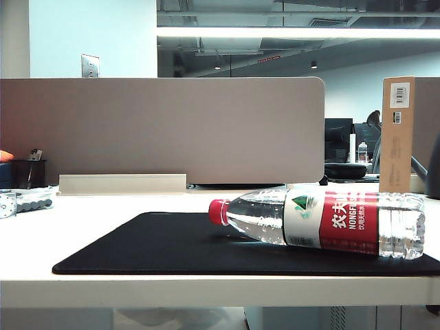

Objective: Stand the plastic bottle up on the black mouse pad.

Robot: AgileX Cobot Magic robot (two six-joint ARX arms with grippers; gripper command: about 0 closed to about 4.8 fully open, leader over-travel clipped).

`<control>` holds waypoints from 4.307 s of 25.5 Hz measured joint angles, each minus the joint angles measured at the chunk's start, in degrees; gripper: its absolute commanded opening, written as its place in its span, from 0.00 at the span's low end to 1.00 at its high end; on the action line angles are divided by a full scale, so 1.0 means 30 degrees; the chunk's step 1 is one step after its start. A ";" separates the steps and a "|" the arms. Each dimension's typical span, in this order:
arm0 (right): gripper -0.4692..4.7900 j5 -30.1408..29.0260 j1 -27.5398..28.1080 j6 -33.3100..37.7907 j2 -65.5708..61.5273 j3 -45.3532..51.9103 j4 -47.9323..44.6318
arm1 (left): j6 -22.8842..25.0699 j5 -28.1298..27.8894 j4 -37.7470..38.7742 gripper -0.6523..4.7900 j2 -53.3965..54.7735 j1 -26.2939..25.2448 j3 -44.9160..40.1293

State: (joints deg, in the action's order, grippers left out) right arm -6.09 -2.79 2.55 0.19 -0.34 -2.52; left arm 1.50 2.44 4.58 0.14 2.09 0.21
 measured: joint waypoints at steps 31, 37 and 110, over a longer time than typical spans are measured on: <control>0.08 -0.4357 -0.0007 0.7402 -0.0029 -0.0153 -0.0481 | 0.0000 0.0211 0.0117 0.12 0.2616 1.2845 0.0000; 0.08 -0.3665 0.0000 0.6863 -0.0962 -0.2849 0.5078 | 0.0000 0.0372 0.0117 0.12 0.2601 1.2779 0.0000; 0.07 -0.4641 -0.7220 0.2324 -3.1540 -1.4579 -1.5752 | 0.0000 0.0408 0.0124 0.12 0.2506 1.2779 0.0000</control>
State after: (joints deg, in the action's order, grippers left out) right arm -20.01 -24.45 9.52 -94.43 -44.07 -49.78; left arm 1.50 3.66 4.95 7.66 40.42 0.21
